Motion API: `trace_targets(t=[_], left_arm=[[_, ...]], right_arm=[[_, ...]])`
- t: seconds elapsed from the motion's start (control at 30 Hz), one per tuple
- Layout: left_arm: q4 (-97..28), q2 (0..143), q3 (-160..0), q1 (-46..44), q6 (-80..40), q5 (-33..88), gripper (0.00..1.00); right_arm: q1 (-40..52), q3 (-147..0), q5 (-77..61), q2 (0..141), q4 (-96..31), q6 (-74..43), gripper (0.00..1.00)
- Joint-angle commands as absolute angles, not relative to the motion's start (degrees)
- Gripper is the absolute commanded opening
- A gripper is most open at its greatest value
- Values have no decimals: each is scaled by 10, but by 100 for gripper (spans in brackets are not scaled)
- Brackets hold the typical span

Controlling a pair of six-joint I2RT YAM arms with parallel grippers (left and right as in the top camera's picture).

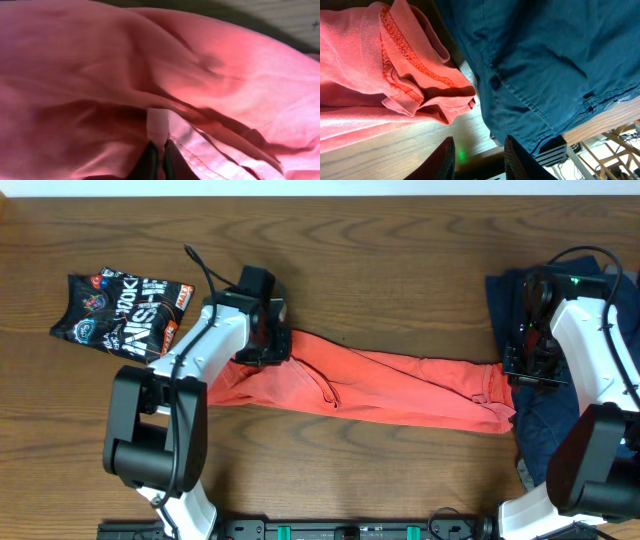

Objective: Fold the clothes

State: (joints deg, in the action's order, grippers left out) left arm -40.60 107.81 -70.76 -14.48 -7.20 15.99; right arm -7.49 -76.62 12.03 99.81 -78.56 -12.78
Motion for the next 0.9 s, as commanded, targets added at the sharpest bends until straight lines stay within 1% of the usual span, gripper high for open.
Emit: trace_targets(t=[0.0, 0.17, 0.33, 0.4, 0.43, 0.53, 0.57, 0.73, 0.83, 0.87], left_arm=[[-409, 1069, -721, -142, -50, 165, 6], [-400, 1039, -757, -141, -17, 165, 6], [-354, 1025, -763, -139, -5, 154, 6], [-348, 1028, -762, -139, -5, 154, 8], [-349, 1030, -762, -139, -5, 154, 12], [-358, 1030, -761, -139, -6, 154, 44], [-364, 1030, -761, -139, -6, 154, 48], [-390, 1030, -761, -137, -6, 154, 50], [-408, 1030, -761, -137, -10, 154, 50], [-419, 1030, -761, -137, -19, 154, 48]], right_arm=[[-80, -763, 121, 998, -787, -126, 31], [-80, -763, 121, 998, -787, -126, 31], [-80, -763, 121, 998, -786, -126, 31], [-80, -763, 121, 998, -787, -126, 32], [-80, -763, 121, 998, -786, -126, 31], [-80, -763, 121, 998, -786, -126, 31], [-80, -763, 121, 998, -786, -126, 31], [-80, -763, 121, 998, -786, -126, 32], [-80, -763, 120, 998, -784, -126, 33], [-80, -763, 119, 998, -783, -126, 33]])
